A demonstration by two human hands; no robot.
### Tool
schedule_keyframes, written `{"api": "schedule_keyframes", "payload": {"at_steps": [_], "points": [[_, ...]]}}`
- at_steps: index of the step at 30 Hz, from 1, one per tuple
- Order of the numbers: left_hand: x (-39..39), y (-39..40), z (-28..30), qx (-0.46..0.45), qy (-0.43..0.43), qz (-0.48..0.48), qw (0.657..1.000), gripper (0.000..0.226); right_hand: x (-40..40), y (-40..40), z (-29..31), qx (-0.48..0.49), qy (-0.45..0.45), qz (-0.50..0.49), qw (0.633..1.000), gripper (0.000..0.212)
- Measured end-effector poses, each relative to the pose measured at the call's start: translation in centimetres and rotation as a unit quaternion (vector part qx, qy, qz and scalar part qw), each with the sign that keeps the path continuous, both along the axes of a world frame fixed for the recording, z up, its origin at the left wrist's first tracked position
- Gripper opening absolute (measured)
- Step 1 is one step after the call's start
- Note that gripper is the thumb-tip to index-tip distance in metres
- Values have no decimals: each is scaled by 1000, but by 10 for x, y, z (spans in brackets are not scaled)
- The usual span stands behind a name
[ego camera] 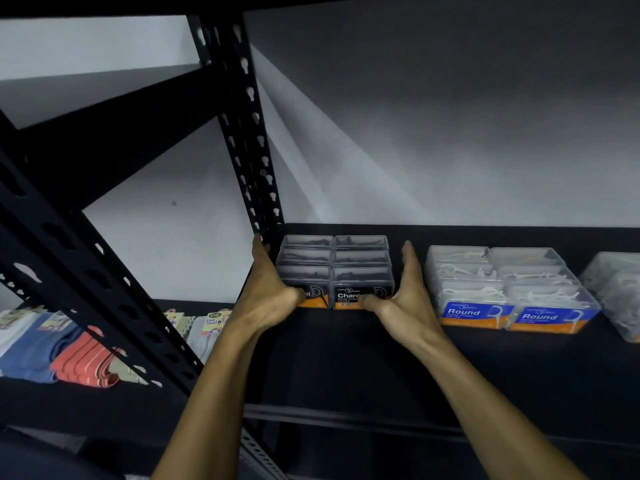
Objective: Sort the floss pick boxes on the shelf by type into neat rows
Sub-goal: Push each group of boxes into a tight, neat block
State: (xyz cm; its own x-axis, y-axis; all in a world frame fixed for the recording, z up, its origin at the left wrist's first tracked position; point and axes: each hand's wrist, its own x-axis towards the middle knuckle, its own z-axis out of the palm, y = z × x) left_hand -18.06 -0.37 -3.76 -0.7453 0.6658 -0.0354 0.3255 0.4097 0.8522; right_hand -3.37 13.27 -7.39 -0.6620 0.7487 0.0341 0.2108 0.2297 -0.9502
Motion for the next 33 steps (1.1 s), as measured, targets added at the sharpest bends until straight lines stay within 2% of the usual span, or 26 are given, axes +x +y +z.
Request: {"api": "schedule_keyframes", "payload": {"at_steps": [2,6,10,13,16,19,22,24,27,30,33], "points": [[-3,0,3,-7,-11,2,1000,100,-2,3,1,-47,12,15,999,114],[-11,5,0,-30,-17,-2,999,73,-4,6,4,-69,10,29,997,110],[-15,6,-4,-21,-26,-17,999,58,-6,6,1,-61,20,26,998,103],[-12,4,-3,-8,-30,-24,999,54,-7,6,-2,-49,39,25,998,87],[-9,3,-6,12,-48,-18,999,56,-9,8,-7,-45,49,25,997,83],[-11,1,-13,37,-84,-3,996,64,-11,9,-9,-60,50,14,997,91],[-14,-1,-17,60,-109,13,992,83,-11,8,-7,-69,46,32,996,99],[-14,-1,-19,66,-113,10,991,89,-11,9,-5,-59,45,47,996,90],[-11,1,-19,77,-109,-1,991,85,-11,9,-4,-33,42,63,997,74],[-12,3,-21,84,-111,-4,990,74,-11,8,-4,-36,44,62,996,74],[-14,2,-25,93,-121,0,988,78,-10,7,-4,-35,45,58,997,76]]}}
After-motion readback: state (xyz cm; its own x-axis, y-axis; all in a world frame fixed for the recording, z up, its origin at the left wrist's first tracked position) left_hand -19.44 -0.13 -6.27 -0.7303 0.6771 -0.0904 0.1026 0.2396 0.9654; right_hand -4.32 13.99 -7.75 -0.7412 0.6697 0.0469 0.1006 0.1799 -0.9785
